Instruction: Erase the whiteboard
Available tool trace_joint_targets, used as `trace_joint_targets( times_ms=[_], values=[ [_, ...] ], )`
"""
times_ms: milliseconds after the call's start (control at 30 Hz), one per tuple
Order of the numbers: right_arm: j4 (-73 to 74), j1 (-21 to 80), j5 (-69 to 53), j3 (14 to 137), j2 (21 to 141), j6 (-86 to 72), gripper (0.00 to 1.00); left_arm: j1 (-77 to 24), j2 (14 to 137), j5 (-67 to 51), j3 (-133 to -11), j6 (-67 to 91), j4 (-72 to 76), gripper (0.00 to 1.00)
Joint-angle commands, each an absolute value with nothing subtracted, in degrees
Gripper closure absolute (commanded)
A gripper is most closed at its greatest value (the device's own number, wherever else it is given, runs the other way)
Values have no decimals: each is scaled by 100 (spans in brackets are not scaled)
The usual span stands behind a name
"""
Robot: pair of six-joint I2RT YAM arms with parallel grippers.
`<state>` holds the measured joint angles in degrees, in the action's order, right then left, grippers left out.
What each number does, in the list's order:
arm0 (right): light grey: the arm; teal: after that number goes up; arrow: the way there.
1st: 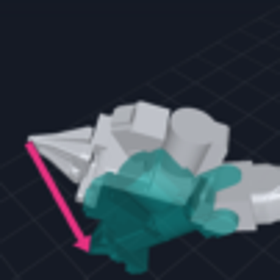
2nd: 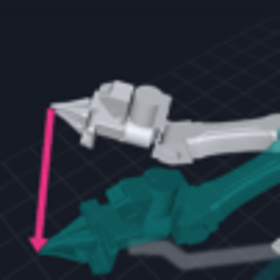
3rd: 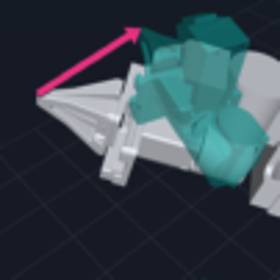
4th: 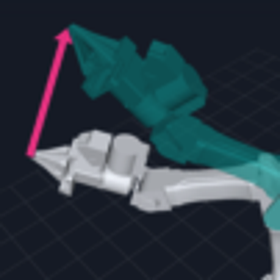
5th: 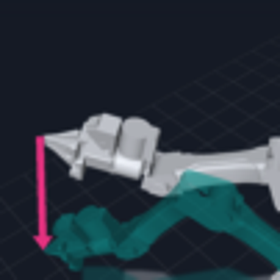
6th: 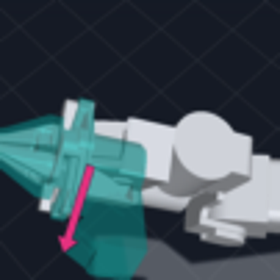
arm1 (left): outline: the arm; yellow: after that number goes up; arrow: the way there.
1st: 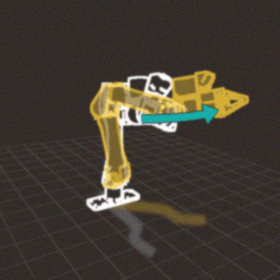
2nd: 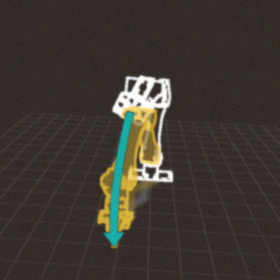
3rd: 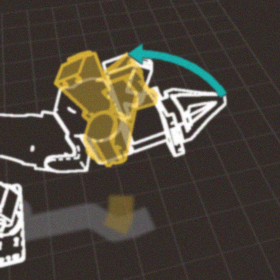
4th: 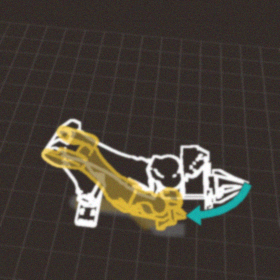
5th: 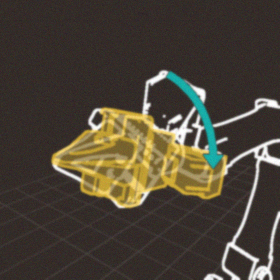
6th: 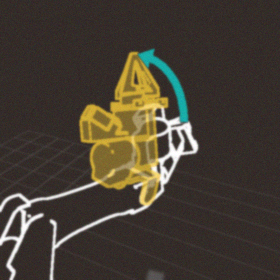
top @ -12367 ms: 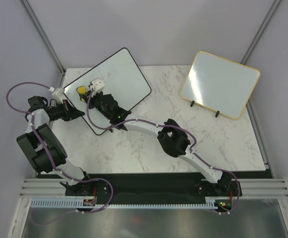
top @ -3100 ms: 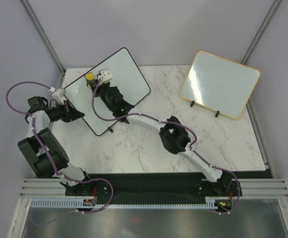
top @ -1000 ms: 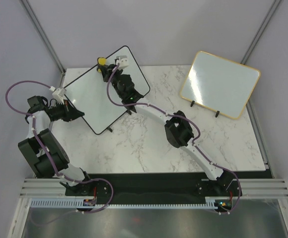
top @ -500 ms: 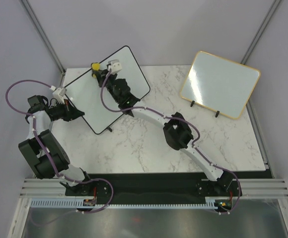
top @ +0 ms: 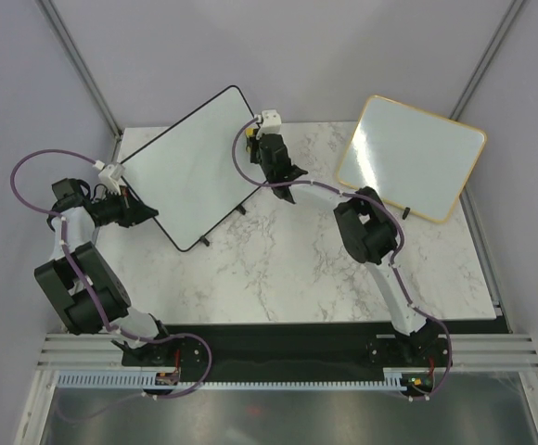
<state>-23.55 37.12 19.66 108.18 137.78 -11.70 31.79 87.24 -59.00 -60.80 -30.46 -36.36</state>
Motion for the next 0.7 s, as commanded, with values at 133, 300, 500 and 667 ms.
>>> trace_joint_targets(
  times_ms=[133,300,500,667],
  values=[
    [-1802,5070,1459,10224,13175,-431,100,3208,8640,-4720,-6135,-4201,-2733,98],
    [-1784,5871,959,9888,13087,-343,100,3217,8648,-4711,-6161,-4201,-2733,98],
    [-1758,5634,1238,9545,12894,-694,100,3217,8631,-4667,-6144,-4210,-2725,98],
    [-1196,4809,1924,9458,12648,-1124,100,3261,8491,-4579,-6012,-4324,-2751,98]
  ],
)
